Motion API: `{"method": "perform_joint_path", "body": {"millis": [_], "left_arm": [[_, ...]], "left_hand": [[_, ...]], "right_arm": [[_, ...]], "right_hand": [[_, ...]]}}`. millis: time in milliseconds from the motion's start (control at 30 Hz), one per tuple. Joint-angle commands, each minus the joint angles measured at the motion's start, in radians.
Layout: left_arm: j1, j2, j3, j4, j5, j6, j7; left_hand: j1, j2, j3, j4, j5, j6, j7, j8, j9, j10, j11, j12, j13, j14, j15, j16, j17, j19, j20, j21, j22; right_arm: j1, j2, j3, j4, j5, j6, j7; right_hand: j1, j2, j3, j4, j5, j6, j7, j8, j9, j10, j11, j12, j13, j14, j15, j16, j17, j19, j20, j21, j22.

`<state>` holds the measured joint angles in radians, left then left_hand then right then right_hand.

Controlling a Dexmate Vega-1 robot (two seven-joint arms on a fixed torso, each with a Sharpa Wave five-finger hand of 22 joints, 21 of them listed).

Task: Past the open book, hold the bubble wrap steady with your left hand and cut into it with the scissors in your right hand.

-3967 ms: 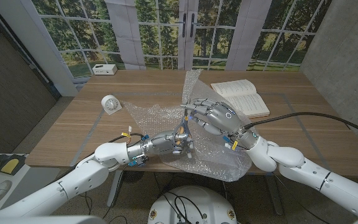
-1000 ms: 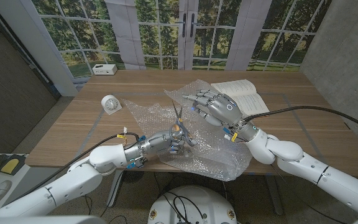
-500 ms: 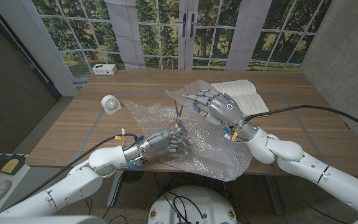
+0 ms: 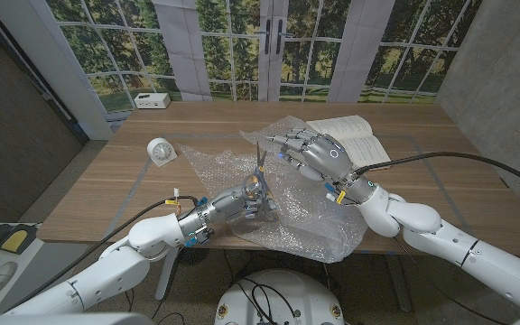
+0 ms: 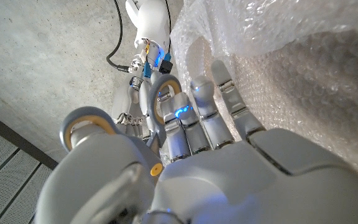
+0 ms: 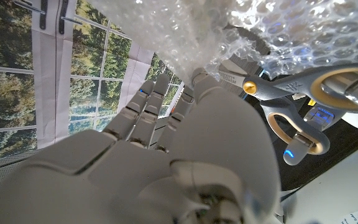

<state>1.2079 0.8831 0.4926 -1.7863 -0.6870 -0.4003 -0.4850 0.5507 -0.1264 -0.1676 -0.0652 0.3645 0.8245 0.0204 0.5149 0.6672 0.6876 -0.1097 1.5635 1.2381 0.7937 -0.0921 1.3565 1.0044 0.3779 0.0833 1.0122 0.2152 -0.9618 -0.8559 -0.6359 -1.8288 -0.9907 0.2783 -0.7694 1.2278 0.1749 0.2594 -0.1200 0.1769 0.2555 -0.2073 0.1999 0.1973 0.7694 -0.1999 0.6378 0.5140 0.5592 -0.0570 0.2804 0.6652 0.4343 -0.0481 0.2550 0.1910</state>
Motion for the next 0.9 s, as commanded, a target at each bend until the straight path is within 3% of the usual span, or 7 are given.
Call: {"method": "perform_joint_path", "body": {"millis": [33,100,233,567,700,767,900], "left_arm": [[-0.008,0.013,0.001,0.003,0.039,-0.009,-0.007],[-0.006,0.007,0.002,0.007,0.031,-0.011,-0.005],[-0.004,0.006,-0.001,0.011,0.034,-0.016,0.001],[-0.019,0.004,0.010,0.022,0.039,-0.020,-0.022],[-0.013,0.001,0.006,0.021,0.046,-0.025,-0.003],[-0.015,0.002,0.007,0.022,0.045,-0.023,-0.007],[-0.019,-0.006,0.009,0.031,0.033,-0.027,-0.015]], "left_hand": [[0.015,0.017,-0.052,0.014,0.021,-0.045,-0.003,0.065,0.129,-0.230,-0.002,-0.151,-0.135,-0.180,0.038,-0.135,-0.134,-0.079,0.042,-0.021,0.010],[0.007,0.035,-0.065,0.028,0.026,-0.053,-0.011,0.043,0.117,-0.321,-0.012,-0.210,-0.173,-0.293,0.039,-0.172,-0.142,-0.114,0.056,-0.028,0.015],[-0.001,0.053,-0.094,0.048,0.031,-0.040,-0.016,0.023,0.106,-0.501,0.014,-0.332,-0.252,-0.461,0.060,-0.245,-0.178,-0.177,0.072,-0.037,0.031],[-0.019,0.066,-0.137,0.078,0.033,-0.022,-0.023,-0.002,0.080,-0.613,0.036,-0.462,-0.357,-0.649,0.094,-0.354,-0.260,-0.293,0.085,-0.077,0.028],[-0.018,0.078,-0.142,0.086,0.035,-0.014,-0.023,-0.004,0.076,-0.643,0.064,-0.501,-0.388,-0.701,0.111,-0.373,-0.269,-0.343,0.096,-0.097,0.025],[-0.013,0.095,-0.140,0.092,0.037,-0.014,-0.023,-0.008,0.074,-0.684,0.065,-0.535,-0.407,-0.763,0.124,-0.378,-0.253,-0.379,0.095,-0.111,0.023],[-0.022,0.070,-0.161,0.101,0.030,-0.016,-0.029,-0.027,0.052,-0.798,0.073,-0.620,-0.450,-0.843,0.154,-0.423,-0.283,-0.397,0.100,-0.122,0.016]], "right_arm": [[0.001,0.000,0.005,0.001,0.005,0.001,-0.011],[0.002,0.000,0.005,0.002,0.005,0.002,-0.010],[0.004,-0.001,0.004,0.004,0.005,0.004,-0.008],[0.008,0.000,0.004,0.009,0.007,0.007,-0.007],[0.010,0.000,0.004,0.012,0.008,0.008,-0.006],[0.012,0.001,0.003,0.014,0.010,0.010,-0.007],[0.016,0.003,0.001,0.018,0.009,0.012,-0.007]], "right_hand": [[0.011,0.002,-0.004,0.001,0.006,0.011,0.002,-0.004,0.005,0.004,-0.003,0.004,0.003,0.009,-0.183,-0.007,0.002,-0.001,-0.011,-0.001,-0.001],[0.011,0.002,-0.004,0.001,0.006,0.011,0.002,-0.004,0.005,0.005,-0.003,0.005,0.004,0.009,-0.183,-0.007,0.002,-0.001,-0.011,-0.001,-0.001],[0.011,0.002,-0.004,0.001,0.006,0.011,0.002,-0.004,0.005,0.004,-0.003,0.005,0.003,0.009,-0.183,-0.008,0.003,-0.002,-0.010,-0.001,-0.001],[0.011,0.003,-0.004,0.002,0.006,0.012,0.002,-0.004,0.005,0.004,-0.003,0.006,0.002,0.010,-0.183,-0.010,0.005,-0.002,-0.009,-0.002,-0.001],[0.011,0.003,-0.004,0.002,0.006,0.012,0.002,-0.004,0.005,0.003,-0.003,0.007,0.002,0.010,-0.183,-0.011,0.006,-0.003,-0.009,-0.003,-0.001],[0.011,0.003,-0.004,0.002,0.006,0.012,0.002,-0.005,0.005,0.003,-0.003,0.008,0.002,0.011,-0.183,-0.012,0.008,-0.004,-0.010,-0.003,-0.001],[0.011,0.003,-0.004,0.002,0.006,0.012,0.002,-0.005,0.005,0.002,-0.003,0.008,0.003,0.010,-0.183,-0.014,0.009,-0.004,-0.009,-0.004,-0.001]]}}
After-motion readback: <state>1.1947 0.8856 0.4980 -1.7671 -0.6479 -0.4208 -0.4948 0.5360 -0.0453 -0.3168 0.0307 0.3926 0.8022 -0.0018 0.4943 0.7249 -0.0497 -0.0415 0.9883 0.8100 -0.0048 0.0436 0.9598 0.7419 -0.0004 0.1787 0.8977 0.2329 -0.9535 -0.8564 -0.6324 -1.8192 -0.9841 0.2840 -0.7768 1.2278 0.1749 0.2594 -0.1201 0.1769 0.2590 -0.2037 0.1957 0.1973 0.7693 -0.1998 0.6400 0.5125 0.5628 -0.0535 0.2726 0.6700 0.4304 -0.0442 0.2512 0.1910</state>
